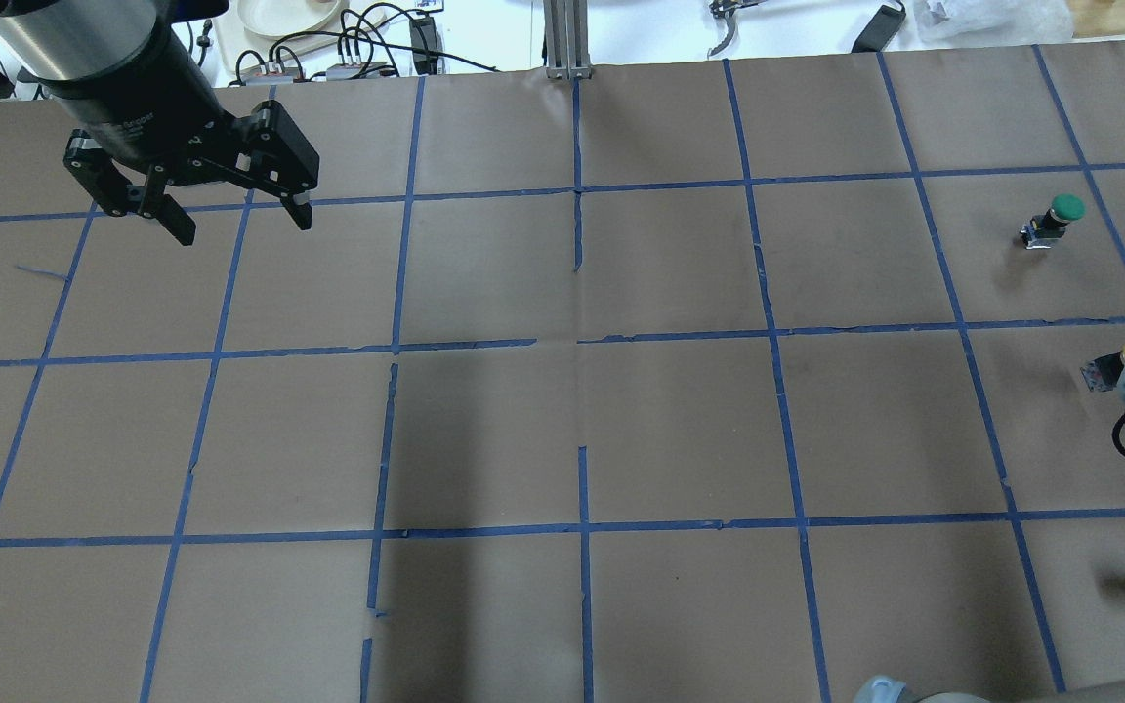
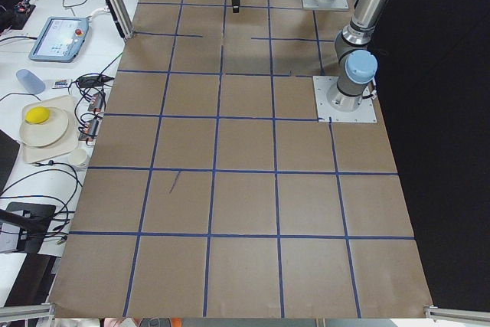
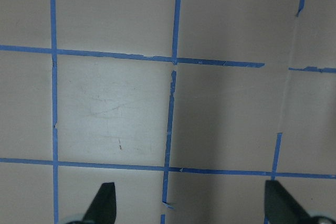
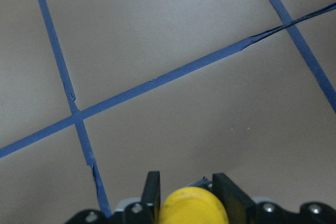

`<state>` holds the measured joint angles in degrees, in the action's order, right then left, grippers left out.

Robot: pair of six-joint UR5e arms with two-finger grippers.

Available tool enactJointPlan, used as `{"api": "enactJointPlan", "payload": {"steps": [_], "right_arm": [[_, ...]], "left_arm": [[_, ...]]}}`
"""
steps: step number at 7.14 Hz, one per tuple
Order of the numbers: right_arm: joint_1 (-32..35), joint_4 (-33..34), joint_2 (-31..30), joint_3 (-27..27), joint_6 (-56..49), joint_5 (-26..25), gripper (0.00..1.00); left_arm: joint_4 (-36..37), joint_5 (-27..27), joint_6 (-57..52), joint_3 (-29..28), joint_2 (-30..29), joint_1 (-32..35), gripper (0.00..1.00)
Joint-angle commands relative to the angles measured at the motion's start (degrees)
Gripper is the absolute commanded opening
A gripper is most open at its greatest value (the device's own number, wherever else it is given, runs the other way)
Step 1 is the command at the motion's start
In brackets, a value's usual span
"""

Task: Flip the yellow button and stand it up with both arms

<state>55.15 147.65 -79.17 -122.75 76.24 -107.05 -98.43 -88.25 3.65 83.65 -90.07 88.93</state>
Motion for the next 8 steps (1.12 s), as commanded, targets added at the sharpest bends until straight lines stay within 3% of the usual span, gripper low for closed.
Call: {"api": "enactJointPlan", "payload": {"steps": [1, 2, 6, 7, 8], "right_arm": [[-0.04, -0.26, -0.02, -0.03, -1.08, -0.17, 0.22], [-0.04, -0.43, 0.07, -0.03, -1.00, -0.17, 0.24], [-0.13, -0.17, 0.51, -1.70, -1.09, -2.10, 0.41], [-0.13, -0.34, 0.51, -1.70, -1.00, -3.67, 0.55], [-0.04, -0.43, 0.94, -1.70, -0.91, -10.04, 0.87]], "left_arm": [[-0.01, -1.13, -0.04, -0.15, -0.02, 0.45, 1.00], [-0.09, -3.14, -0.13, -0.15, 0.50, 1.06, 1.00], [0.08, -3.07, -0.92, -0.06, 0.51, 0.80, 1.00], [0.08, -3.07, -0.92, -0.06, 0.42, 0.80, 1.00], [0.08, -3.07, -0.92, -0.06, 0.42, 0.80, 1.00]]}}
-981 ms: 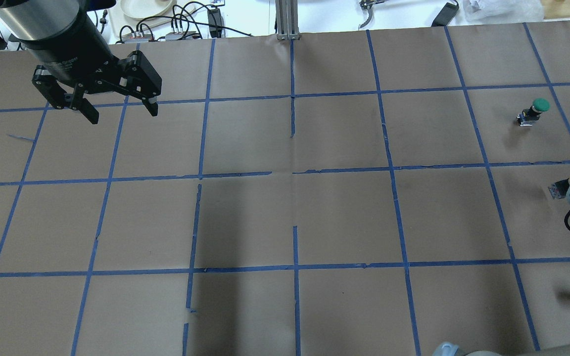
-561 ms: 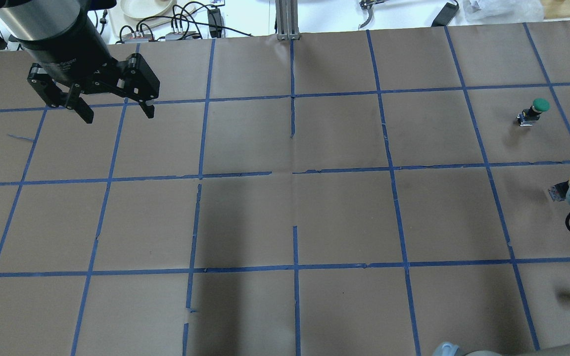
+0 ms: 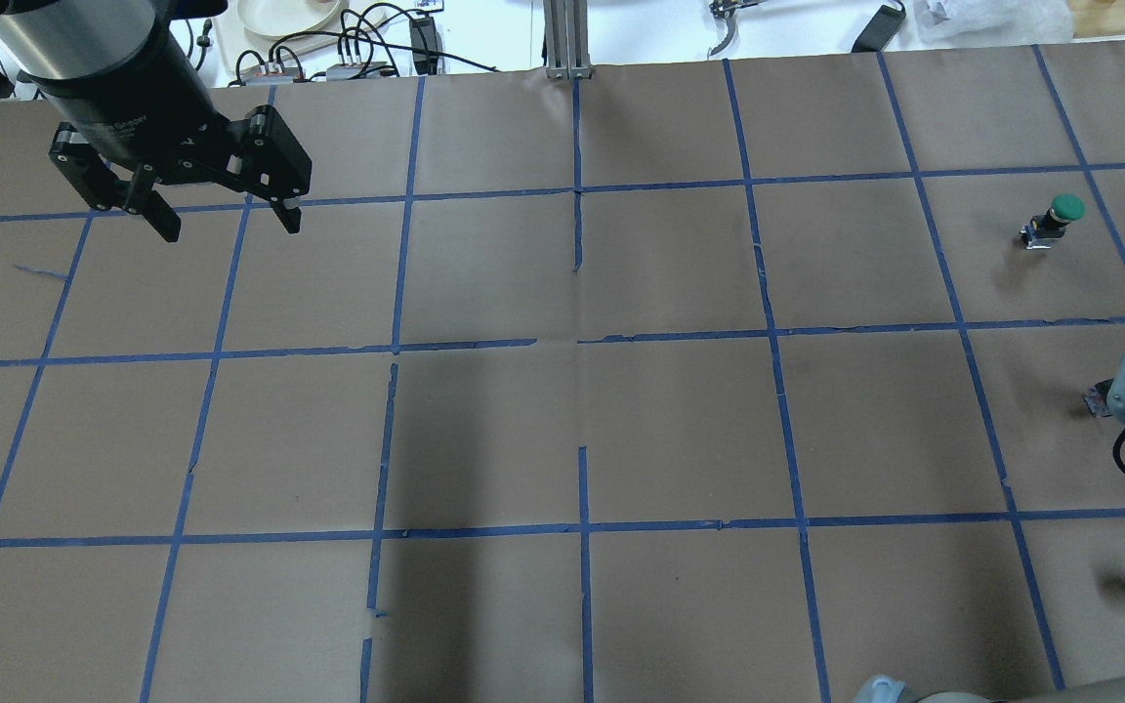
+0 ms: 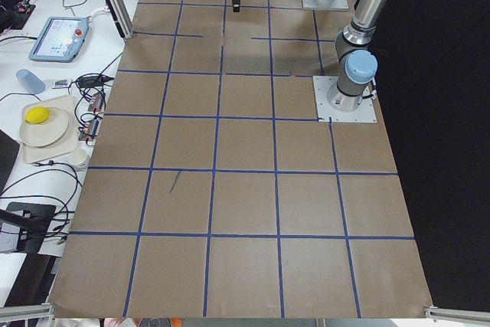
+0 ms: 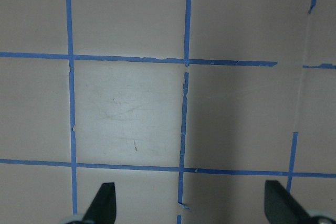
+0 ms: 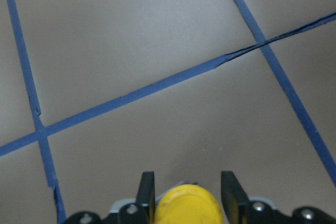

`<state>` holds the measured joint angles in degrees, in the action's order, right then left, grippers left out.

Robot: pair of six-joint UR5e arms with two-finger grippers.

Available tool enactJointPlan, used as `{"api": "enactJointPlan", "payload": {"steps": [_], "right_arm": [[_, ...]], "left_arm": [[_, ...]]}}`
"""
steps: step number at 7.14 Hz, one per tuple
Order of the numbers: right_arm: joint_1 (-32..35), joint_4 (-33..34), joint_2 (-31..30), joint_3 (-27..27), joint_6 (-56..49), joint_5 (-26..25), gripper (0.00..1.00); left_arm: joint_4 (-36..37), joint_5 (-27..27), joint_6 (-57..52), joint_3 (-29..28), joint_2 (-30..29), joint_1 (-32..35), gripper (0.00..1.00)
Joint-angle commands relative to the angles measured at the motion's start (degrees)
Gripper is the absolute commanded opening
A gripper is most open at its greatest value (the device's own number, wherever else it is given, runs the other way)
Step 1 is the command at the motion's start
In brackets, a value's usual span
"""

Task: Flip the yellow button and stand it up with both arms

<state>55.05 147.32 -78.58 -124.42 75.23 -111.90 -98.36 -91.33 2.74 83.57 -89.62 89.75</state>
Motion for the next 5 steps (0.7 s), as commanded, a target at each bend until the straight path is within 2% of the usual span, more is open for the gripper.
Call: {"api": "enactJointPlan", "payload": {"steps": [1, 4, 5], "right_arm": [[0.06, 0.07, 2.09, -0.04, 0.18, -10.65, 0.99], [0.15, -0.11, 2.46, 1.36, -0.44, -10.36, 0.99], [0.50, -0.54, 2.38, 3.80, -3.48, -8.96, 0.99]], "left_arm": [[0.01, 0.01, -0.01, 0.01, -0.03, -0.02, 1.00], [0.01, 0.01, -0.01, -0.08, -0.03, -0.02, 1.00], [0.01, 0.01, -0.01, -0.08, -0.03, -0.02, 1.00]]}}
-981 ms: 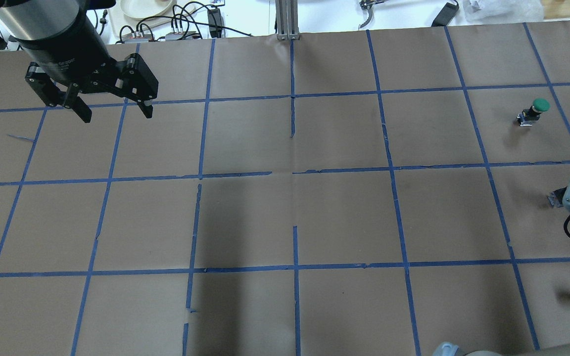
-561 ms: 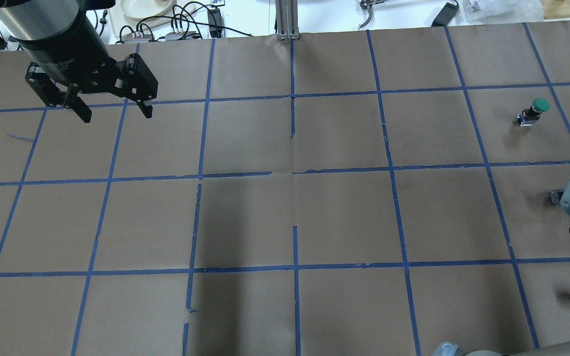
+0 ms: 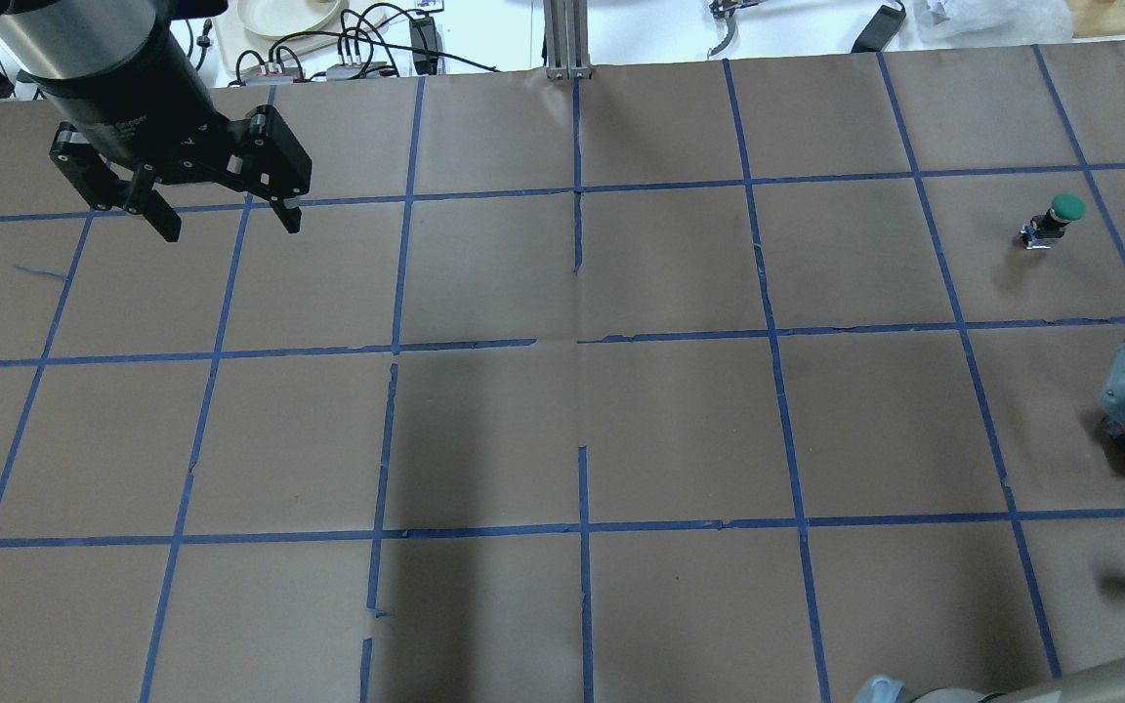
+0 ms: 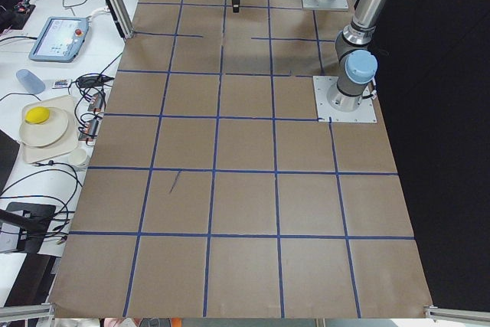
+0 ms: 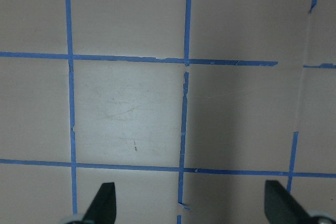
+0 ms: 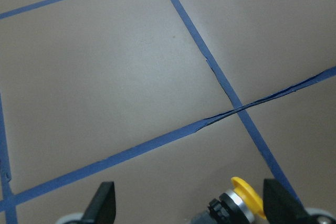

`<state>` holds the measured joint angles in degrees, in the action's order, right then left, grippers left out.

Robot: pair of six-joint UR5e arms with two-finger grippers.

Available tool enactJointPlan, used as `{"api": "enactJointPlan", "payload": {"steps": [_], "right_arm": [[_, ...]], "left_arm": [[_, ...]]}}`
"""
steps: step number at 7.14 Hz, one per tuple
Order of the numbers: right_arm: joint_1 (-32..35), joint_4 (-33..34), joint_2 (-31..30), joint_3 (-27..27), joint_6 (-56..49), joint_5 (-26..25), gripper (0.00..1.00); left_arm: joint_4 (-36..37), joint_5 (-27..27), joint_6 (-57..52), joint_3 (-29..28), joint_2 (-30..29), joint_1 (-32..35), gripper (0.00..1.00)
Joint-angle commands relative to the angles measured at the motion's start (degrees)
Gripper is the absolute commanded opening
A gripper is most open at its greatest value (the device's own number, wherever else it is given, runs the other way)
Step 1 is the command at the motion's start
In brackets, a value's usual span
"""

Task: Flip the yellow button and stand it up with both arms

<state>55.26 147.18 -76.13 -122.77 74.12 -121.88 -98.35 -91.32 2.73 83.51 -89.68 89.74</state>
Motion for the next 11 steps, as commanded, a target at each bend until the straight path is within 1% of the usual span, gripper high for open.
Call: {"api": "enactJointPlan", "payload": {"steps": [1, 2, 3, 4, 5, 6, 7, 8, 9, 10, 11], "right_arm": [[0.37, -1.27, -0.15, 4.19, -5.01, 2.77, 0.99], [0.72, -4.76, -1.11, 5.95, -5.39, 4.18, 1.00], [2.03, -13.24, -2.69, 9.71, -6.61, 5.67, 1.00], [4.39, -25.07, -3.14, 16.10, -6.80, 5.69, 1.00], [5.72, -34.41, -3.58, 22.08, -7.58, 7.43, 1.00], [6.34, -41.03, -4.54, 27.10, -13.07, 11.54, 1.00], [7.92, -42.05, -5.85, 28.80, -24.44, 15.67, 1.00], [8.71, -42.32, -8.48, 28.65, -34.73, 20.49, 1.00], [9.24, -43.72, -11.98, 28.30, -43.01, 24.81, 1.00], [10.03, -43.82, -14.19, 28.29, -52.23, 31.20, 1.00], [11.61, -43.73, -14.65, 28.29, -59.55, 35.96, 1.00]], "left_arm": [[0.00, 0.00, 0.00, -0.01, 0.03, 0.00, 1.00], [0.00, 0.00, 0.00, -0.01, 0.03, 0.00, 1.00], [0.00, -0.09, 0.00, -0.01, 0.03, 0.00, 1.00], [0.00, -0.09, -0.09, -0.01, 0.03, 0.00, 1.00], [0.00, -0.09, -0.18, -0.01, 0.12, 0.00, 1.00], [0.00, -0.09, -0.18, -0.01, 0.12, 0.00, 1.00], [0.00, -0.09, -0.18, -0.01, 0.12, 0.00, 1.00], [0.00, -0.09, -0.18, -0.01, 0.12, 0.00, 1.00], [0.00, -0.09, -0.18, -0.01, 0.12, 0.00, 1.00], [0.00, -0.09, -0.18, -0.01, 0.12, 0.00, 1.00], [0.00, -0.09, -0.18, -0.01, 0.12, -0.09, 1.00]]}}
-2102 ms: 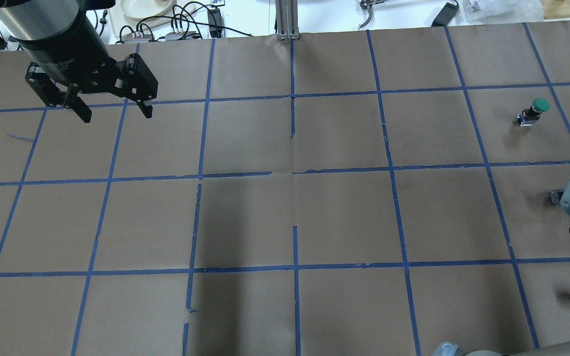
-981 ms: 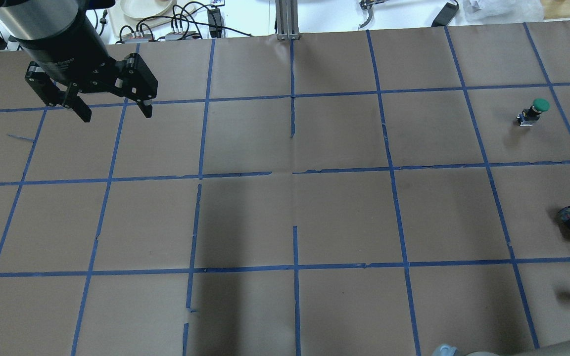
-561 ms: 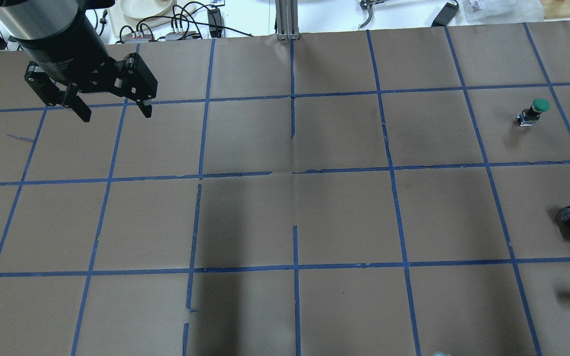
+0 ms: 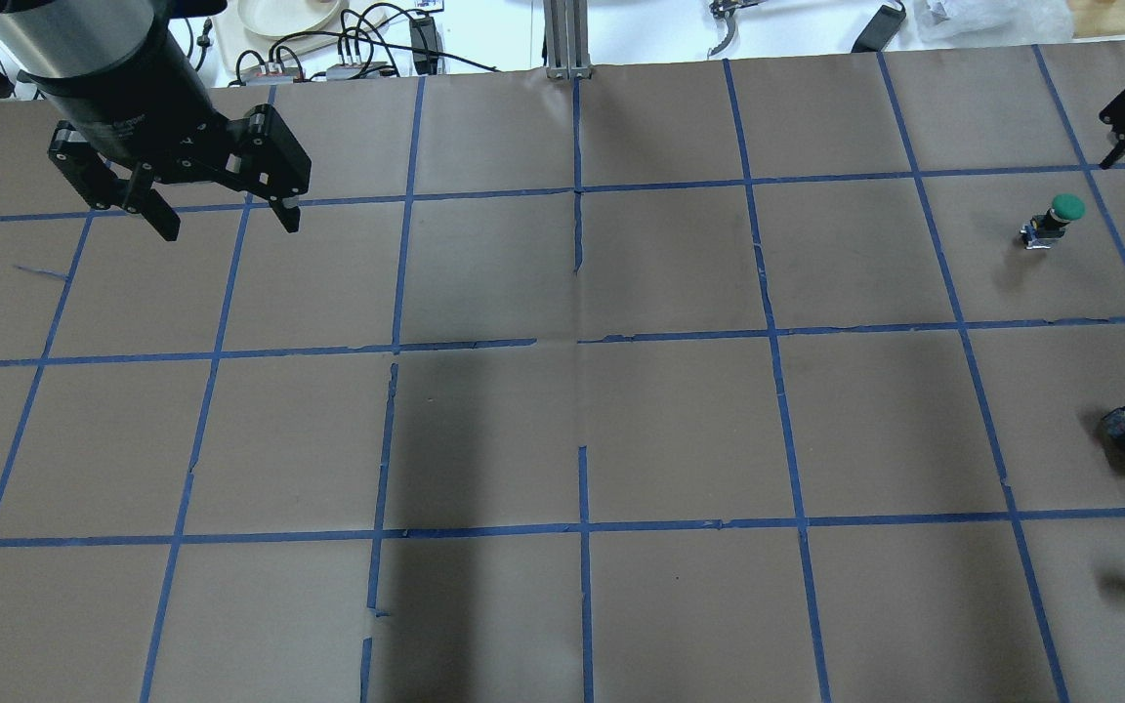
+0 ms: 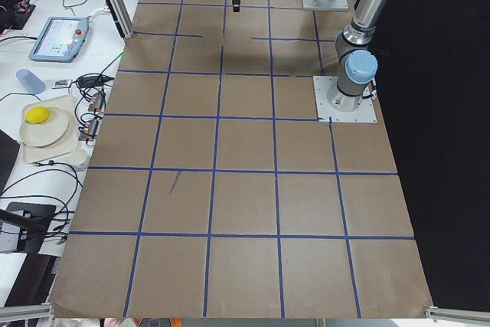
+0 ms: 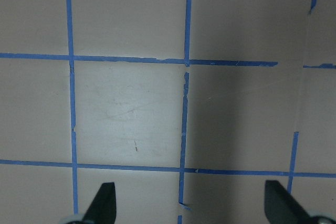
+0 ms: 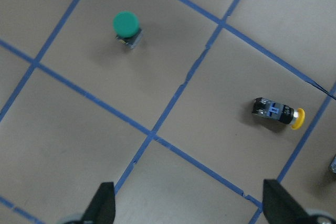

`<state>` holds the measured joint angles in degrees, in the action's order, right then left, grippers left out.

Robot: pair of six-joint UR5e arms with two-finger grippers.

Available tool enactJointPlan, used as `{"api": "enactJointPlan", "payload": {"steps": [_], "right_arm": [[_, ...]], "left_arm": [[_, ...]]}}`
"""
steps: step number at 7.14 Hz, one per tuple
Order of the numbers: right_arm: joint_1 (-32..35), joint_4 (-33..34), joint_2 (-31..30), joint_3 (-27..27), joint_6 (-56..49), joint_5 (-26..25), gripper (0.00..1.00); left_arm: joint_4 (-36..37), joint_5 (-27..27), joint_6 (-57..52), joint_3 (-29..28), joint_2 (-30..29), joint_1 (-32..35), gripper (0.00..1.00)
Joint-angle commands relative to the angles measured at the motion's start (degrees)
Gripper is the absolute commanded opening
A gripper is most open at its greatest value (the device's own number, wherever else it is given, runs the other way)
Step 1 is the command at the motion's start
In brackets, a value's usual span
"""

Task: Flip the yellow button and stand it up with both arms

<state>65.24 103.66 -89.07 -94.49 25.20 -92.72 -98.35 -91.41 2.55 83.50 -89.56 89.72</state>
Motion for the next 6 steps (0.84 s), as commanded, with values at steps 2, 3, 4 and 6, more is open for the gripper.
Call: {"api": "enactJointPlan", "payload": {"steps": [2, 3, 4, 6], "right_arm": [[10.21, 2.58, -1.54, 0.62, -21.47, 10.36, 1.00], [14.78, 1.82, -0.84, 0.80, -21.69, 10.63, 1.00], [20.40, 1.72, 0.99, 2.54, -21.86, 10.28, 1.00], [25.71, -4.04, 5.39, 10.95, -21.86, 9.31, 1.00]], "left_arm": [[0.00, 0.00, 0.00, -0.09, 0.00, -0.42, 1.00], [0.00, 0.00, 0.00, -0.09, 0.00, -0.60, 1.00], [0.00, 0.00, 0.00, -0.09, 0.00, -0.60, 1.00], [0.00, 0.00, -0.09, -0.09, 0.00, -0.69, 1.00]]}}
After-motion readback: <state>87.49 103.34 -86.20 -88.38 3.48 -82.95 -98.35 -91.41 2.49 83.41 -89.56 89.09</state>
